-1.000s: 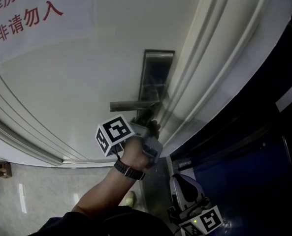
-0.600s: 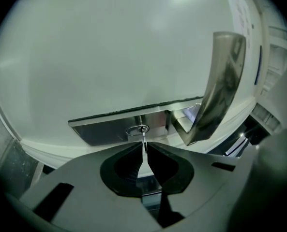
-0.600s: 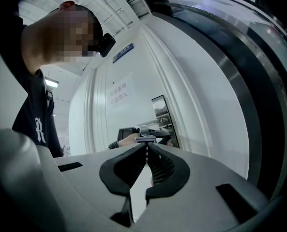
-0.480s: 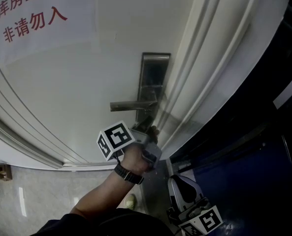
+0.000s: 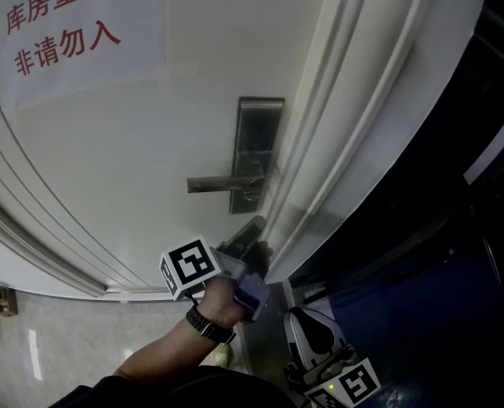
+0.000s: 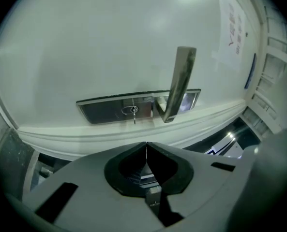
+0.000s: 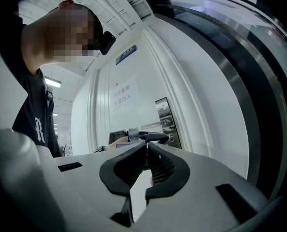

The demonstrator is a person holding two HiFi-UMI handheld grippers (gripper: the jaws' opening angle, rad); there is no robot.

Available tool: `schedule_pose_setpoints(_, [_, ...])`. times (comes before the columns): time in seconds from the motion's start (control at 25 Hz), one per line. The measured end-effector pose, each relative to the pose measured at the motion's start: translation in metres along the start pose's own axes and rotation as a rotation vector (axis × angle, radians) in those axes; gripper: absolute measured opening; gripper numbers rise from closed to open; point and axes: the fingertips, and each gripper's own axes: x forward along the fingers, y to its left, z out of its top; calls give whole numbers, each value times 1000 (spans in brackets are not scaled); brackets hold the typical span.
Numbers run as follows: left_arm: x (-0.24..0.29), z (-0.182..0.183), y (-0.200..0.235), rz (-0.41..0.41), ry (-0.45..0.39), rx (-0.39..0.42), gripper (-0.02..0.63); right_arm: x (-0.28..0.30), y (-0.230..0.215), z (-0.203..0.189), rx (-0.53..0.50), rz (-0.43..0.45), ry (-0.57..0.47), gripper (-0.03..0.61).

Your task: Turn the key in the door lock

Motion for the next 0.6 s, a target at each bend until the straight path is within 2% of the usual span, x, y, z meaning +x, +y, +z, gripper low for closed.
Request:
schedule_pose_setpoints(0.28, [-44,-29,-23,-41,43,104,6,-8,13,-2,-20,17,19,14])
schedule_pose_setpoints(0.4, [-64,-40,-30,-56,35,85,6,-9,17,-2,-23,22,25,14])
schedule_pose_setpoints(0.52, [-77,-46,-25,-52,48,139,6,-9,20,-1,-27,30,25,14])
schedule_pose_setpoints(0.6, [-80,-50,-22,-40,52,134,6,-9,23,0,-30,36,21,14])
